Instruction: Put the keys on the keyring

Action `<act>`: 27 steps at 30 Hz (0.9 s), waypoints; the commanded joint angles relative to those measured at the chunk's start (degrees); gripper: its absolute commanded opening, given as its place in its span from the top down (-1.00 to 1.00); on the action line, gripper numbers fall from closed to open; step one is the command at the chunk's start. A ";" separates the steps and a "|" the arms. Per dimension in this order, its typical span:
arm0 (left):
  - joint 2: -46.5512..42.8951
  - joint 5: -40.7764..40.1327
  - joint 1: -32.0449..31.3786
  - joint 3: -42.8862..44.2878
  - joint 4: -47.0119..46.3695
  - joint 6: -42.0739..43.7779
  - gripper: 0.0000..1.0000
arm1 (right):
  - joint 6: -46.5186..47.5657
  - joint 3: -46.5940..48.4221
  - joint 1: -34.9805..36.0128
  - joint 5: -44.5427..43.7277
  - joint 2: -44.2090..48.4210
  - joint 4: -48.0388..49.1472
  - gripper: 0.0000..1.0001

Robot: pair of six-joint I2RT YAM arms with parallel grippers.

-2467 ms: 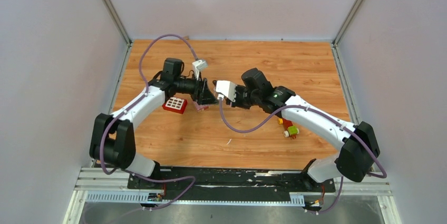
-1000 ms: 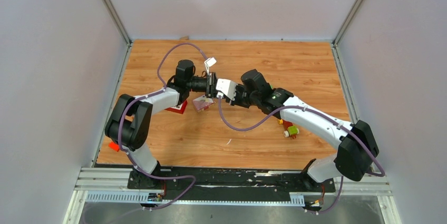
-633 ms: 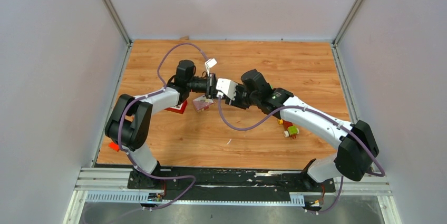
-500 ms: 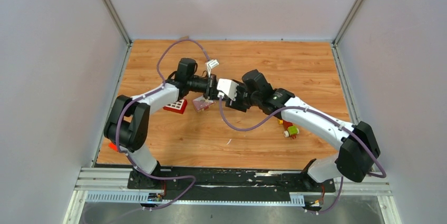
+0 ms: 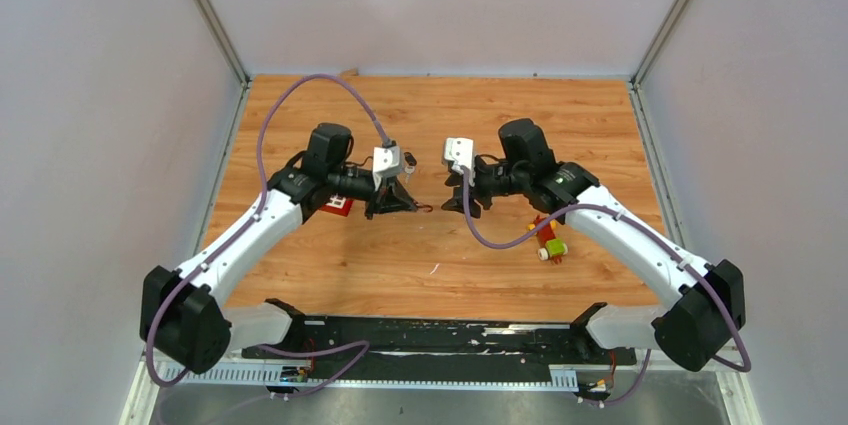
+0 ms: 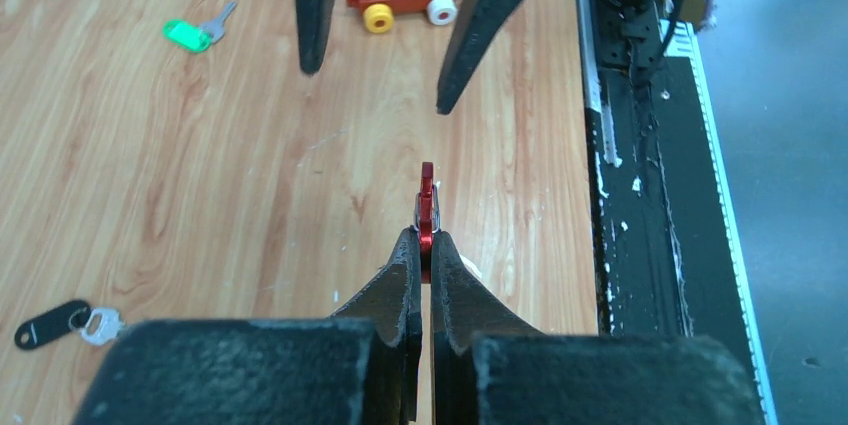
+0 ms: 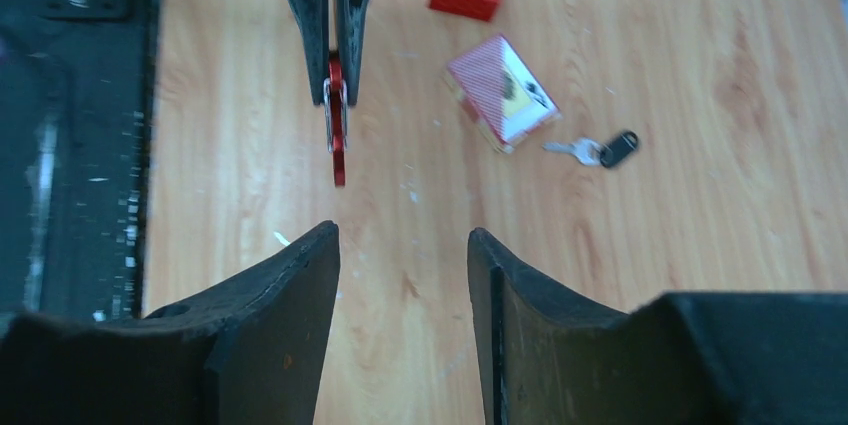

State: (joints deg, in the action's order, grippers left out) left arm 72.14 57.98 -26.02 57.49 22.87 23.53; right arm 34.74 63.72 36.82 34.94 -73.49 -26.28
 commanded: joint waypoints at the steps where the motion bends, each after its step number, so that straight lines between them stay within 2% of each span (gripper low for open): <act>1: -5.22 0.98 -2.12 -4.71 -6.46 3.64 1.00 | -1.53 0.42 -0.01 15.04 -0.21 -0.23 0.01; 8: -7.05 -0.84 -5.09 -6.49 -11.30 0.50 1.00 | -1.67 -1.23 0.01 22.08 -2.00 0.23 0.08; 13: -6.79 -2.14 -6.53 -6.87 -12.54 -0.25 1.00 | -2.06 -1.43 0.09 22.78 -3.50 0.44 0.14; 27: -6.90 -2.88 -7.11 -7.79 -12.20 0.84 0.99 | -4.41 -1.32 0.02 17.79 -4.12 2.48 0.82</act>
State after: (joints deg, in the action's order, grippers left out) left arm 66.28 55.33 -32.88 50.28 11.81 23.59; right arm 31.14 62.61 36.82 52.71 -77.80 -26.50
